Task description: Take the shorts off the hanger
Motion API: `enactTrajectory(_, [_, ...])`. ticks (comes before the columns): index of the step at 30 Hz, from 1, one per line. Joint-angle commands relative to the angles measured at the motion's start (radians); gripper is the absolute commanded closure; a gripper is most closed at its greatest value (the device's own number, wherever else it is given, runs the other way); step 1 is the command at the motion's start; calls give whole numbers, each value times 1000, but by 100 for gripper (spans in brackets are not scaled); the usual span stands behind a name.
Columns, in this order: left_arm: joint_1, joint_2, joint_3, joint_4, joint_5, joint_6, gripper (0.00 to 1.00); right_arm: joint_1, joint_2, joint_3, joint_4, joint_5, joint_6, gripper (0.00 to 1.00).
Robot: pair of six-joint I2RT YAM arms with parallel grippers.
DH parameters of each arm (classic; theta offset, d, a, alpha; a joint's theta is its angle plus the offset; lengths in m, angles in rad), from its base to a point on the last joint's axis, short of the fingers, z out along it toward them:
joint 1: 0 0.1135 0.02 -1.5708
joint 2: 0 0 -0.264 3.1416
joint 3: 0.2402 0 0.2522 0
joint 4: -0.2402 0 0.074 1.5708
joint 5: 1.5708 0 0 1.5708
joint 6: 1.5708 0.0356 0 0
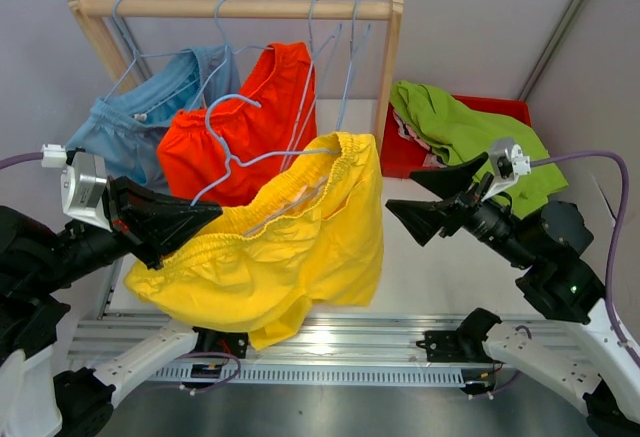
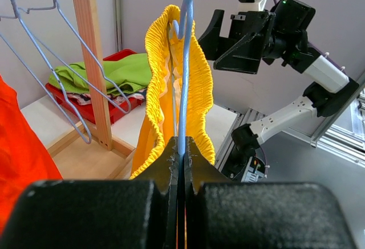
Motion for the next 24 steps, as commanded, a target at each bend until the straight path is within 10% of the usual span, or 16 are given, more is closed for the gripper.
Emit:
enactTrajectory(1, [1, 11, 17, 75, -17, 13, 100, 6, 29, 20, 21, -20, -10, 1])
enactTrajectory(18, [1, 8, 22, 90, 23, -7, 100, 21, 253, -6, 295, -80, 24, 3])
enactTrajectory(22, [1, 11, 28, 75, 14, 4, 100, 23, 250, -12, 305, -68, 13, 100])
enactTrajectory(24, [1, 11, 36, 64, -1, 13, 100, 21, 230, -23, 289, -39, 6, 100])
